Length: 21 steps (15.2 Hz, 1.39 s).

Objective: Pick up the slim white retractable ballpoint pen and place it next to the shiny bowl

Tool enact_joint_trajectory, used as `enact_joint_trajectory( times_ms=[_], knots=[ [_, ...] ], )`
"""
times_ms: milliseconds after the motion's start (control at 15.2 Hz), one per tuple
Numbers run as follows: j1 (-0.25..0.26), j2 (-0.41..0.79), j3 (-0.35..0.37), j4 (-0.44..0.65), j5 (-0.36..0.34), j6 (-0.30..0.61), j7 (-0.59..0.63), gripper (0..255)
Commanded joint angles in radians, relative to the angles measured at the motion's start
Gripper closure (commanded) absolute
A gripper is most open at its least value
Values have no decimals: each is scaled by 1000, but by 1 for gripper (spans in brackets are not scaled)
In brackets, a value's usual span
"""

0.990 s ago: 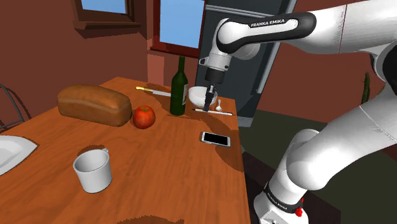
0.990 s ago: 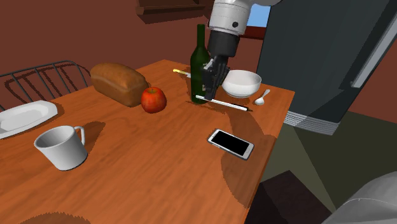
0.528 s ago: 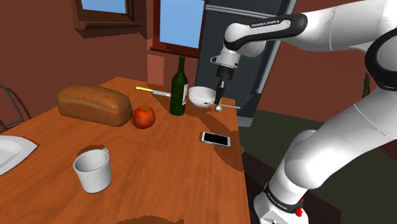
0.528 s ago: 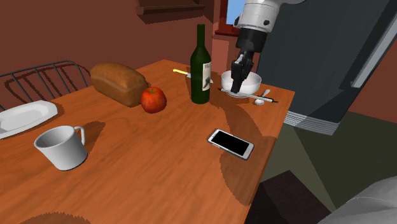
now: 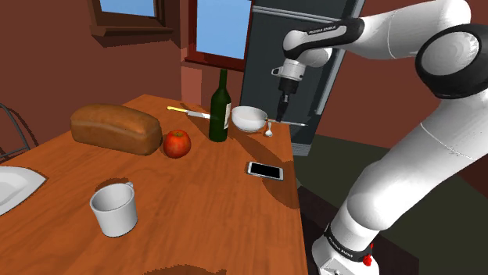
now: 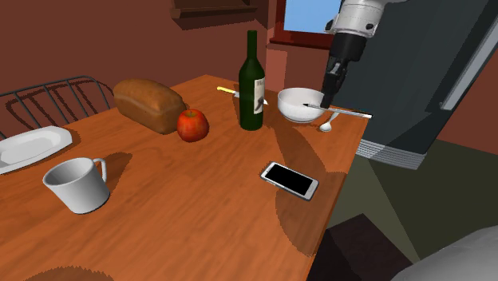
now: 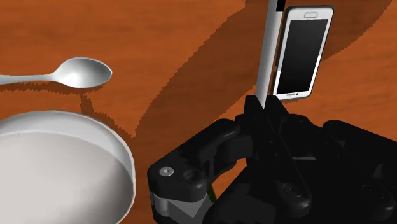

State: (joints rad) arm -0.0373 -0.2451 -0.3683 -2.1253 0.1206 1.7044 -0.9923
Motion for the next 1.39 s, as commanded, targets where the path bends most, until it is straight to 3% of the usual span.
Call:
enact_joint_trajectory(
  times_ms=[0,1320],
  knots=[
    [-9,15,-16,2,-3,8,-27,255],
    [-6,108,-33,-183,36,272,-99,255]
  ],
)
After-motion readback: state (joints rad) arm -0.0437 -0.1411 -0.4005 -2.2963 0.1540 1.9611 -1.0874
